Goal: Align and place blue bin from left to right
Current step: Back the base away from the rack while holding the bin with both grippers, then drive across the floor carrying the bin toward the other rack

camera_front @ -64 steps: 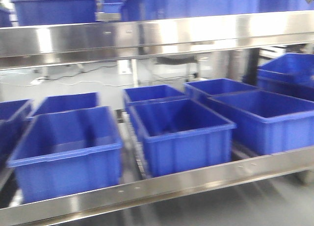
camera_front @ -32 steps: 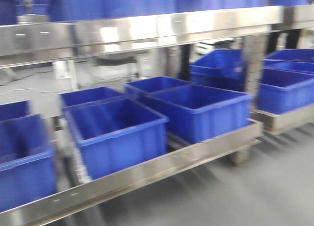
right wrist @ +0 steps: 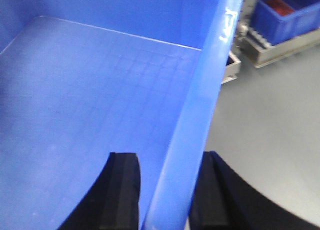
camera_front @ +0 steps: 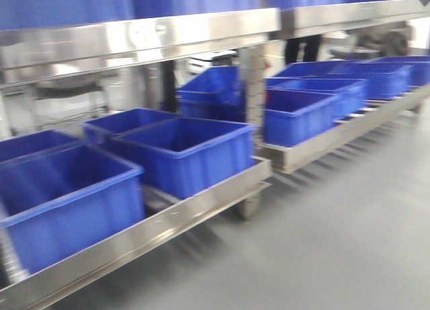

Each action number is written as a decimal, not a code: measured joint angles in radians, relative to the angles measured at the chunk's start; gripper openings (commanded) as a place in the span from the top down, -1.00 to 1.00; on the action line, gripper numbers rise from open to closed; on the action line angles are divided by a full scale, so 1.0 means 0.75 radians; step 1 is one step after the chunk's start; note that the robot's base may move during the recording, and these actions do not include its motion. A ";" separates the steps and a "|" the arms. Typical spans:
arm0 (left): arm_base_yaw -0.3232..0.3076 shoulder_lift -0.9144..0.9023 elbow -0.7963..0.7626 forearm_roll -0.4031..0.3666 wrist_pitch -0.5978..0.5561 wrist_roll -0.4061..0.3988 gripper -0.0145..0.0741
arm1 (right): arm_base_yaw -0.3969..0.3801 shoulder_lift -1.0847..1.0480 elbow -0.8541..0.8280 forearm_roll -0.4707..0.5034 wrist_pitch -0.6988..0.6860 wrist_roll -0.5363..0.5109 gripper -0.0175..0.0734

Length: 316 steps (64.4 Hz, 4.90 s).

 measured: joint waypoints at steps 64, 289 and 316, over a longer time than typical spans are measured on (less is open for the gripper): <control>0.000 0.000 0.000 0.000 0.000 0.000 0.69 | 0.000 0.000 0.000 0.000 0.000 0.000 0.79; 0.000 0.000 0.000 0.000 0.000 0.000 0.69 | 0.000 0.003 0.000 0.000 0.005 0.000 0.79; 0.000 0.000 0.000 0.000 -0.002 0.000 0.69 | 0.000 0.003 0.000 0.000 0.005 0.000 0.79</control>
